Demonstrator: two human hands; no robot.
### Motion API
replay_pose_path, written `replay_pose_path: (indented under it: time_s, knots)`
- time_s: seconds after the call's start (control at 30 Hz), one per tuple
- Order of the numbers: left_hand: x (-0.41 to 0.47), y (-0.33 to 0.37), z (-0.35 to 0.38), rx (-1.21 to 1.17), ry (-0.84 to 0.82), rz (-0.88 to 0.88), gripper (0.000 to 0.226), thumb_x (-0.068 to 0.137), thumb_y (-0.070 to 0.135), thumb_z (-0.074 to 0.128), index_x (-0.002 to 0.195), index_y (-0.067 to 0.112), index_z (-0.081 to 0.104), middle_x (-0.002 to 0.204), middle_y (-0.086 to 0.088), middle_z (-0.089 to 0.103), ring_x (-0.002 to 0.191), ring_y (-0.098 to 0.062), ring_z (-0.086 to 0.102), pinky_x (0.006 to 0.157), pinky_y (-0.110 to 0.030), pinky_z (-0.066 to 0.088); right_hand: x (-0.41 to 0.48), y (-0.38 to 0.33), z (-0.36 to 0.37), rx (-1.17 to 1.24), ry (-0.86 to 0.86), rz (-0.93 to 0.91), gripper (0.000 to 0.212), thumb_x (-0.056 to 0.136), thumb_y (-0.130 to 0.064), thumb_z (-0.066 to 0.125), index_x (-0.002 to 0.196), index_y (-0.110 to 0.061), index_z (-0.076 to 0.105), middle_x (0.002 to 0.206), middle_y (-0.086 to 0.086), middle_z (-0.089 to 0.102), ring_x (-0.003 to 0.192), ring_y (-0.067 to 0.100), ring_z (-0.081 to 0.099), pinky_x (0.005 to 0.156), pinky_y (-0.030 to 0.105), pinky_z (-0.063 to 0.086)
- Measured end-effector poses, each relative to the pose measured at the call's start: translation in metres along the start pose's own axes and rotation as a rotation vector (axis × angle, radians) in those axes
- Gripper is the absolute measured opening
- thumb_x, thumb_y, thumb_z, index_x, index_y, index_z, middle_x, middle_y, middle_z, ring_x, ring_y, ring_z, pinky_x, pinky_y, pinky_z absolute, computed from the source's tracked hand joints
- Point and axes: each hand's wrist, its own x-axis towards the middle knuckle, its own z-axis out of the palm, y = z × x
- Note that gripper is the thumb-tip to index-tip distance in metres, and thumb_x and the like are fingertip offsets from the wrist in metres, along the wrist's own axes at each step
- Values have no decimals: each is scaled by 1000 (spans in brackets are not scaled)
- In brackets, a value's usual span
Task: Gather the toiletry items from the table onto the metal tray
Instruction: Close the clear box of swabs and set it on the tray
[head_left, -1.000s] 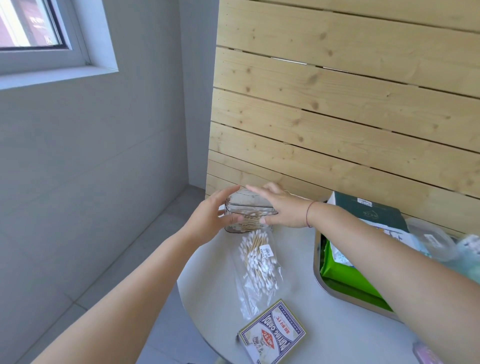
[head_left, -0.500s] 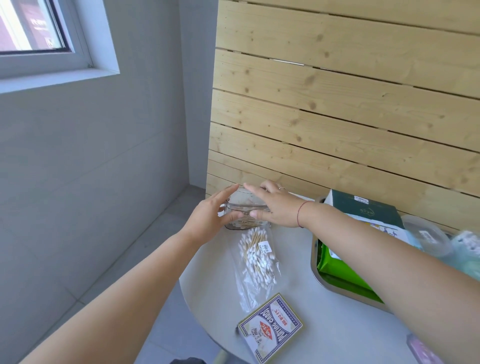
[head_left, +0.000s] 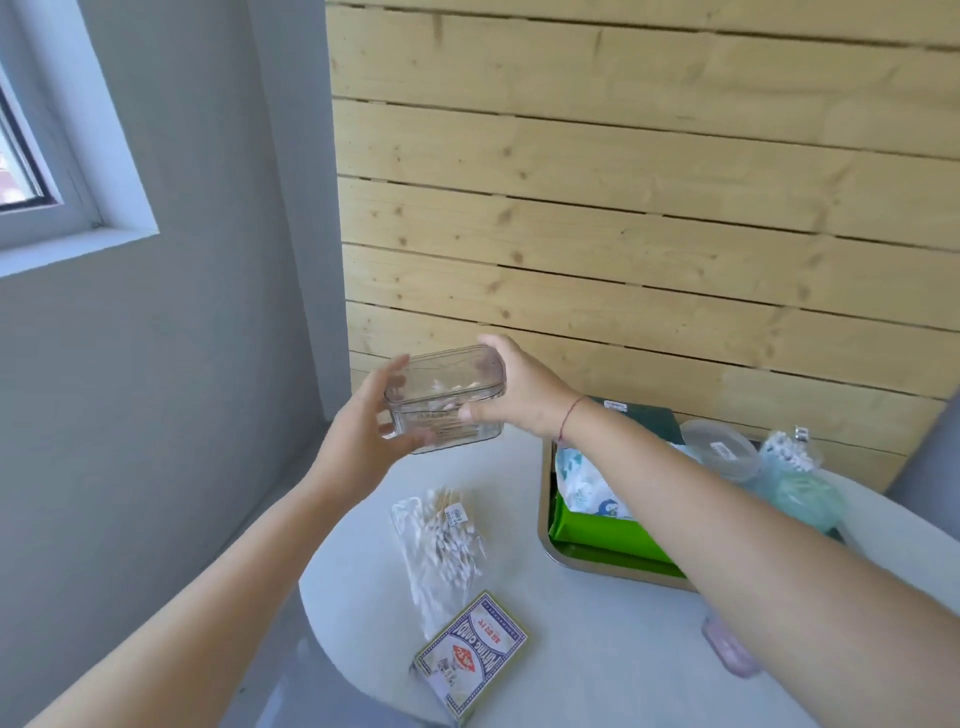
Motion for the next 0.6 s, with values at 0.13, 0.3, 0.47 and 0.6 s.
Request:
replay_pose_path:
  time_s: [0.13, 0.3, 0.47, 0.6]
  knots:
    - [-10, 74, 17, -24, -93, 143, 74, 73, 18, 79, 135, 32, 40, 124, 10, 44, 104, -1, 52, 82, -10, 46, -77, -7, -81, -102, 16, -21, 85, 68, -23, 82, 140, -26, 36, 135, -2, 51, 120, 10, 50, 101, 25, 37]
    - [-16, 152, 85, -45, -262, 274, 70, 75, 17, 77, 136, 26, 43, 130, 2, 41, 111, -11, 49, 94, -23, 47, -170, 17, -148, -123, 254, 107, 80, 61, -27, 85, 131, -30, 46, 127, -7, 54, 116, 11, 54, 103, 32, 41]
    - [-23, 198, 174, 217, -499, 335, 61, 84, 5, 60, 140, 13, 40, 149, -6, 27, 121, -27, 47, 93, -21, 37, -233, 77, -152, -176, 478, 269, 74, 57, -30, 85, 120, -30, 47, 114, -8, 58, 104, 17, 61, 88, 30, 46]
    - [-30, 202, 218, 355, -642, 312, 66, 81, -8, 42, 143, 16, 38, 152, -5, 31, 138, -29, 29, 113, -35, 27, -246, 120, -128, -116, 580, 365, 70, 59, -26, 83, 120, -24, 48, 106, -7, 59, 103, 16, 58, 85, 30, 45]
